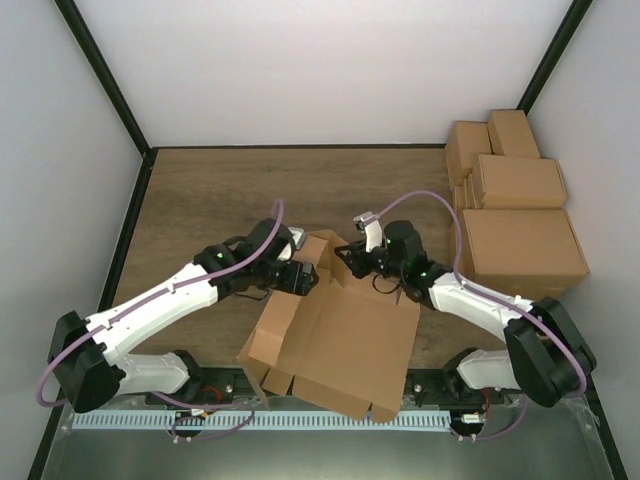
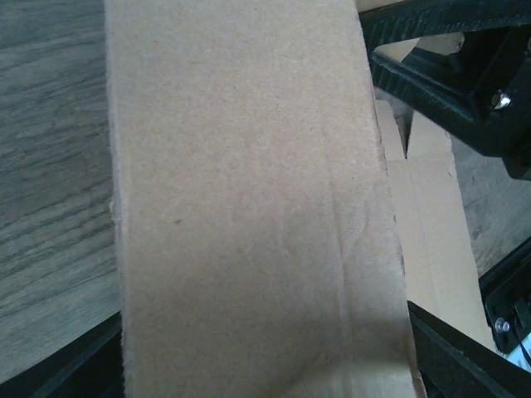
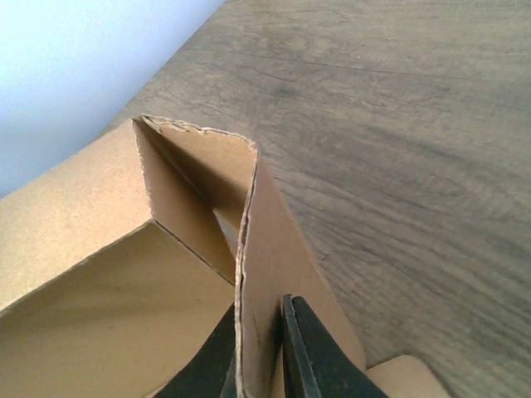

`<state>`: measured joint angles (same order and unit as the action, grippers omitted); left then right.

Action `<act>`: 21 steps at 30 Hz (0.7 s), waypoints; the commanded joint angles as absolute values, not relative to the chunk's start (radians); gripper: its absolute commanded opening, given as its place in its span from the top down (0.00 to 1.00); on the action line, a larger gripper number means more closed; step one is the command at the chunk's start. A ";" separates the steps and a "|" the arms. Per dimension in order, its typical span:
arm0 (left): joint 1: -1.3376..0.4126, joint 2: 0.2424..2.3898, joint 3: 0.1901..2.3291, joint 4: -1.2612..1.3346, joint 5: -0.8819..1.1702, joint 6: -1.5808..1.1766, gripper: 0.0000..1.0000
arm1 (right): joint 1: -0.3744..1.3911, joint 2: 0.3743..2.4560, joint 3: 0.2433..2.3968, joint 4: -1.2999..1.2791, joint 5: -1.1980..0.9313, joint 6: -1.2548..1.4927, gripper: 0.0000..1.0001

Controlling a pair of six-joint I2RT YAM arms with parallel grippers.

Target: Fold the paper box

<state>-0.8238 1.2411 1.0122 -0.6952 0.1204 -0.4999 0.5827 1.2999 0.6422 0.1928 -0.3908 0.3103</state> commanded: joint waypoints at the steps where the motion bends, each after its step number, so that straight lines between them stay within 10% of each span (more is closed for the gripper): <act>1: -0.863 1.275 1.013 -0.666 0.145 -0.483 0.23 | 0.630 1.266 0.568 0.278 -0.383 0.385 0.88; 21: -0.883 1.285 1.009 -0.649 0.127 -0.433 0.22 | 0.626 1.147 0.439 0.316 -0.508 0.299 0.36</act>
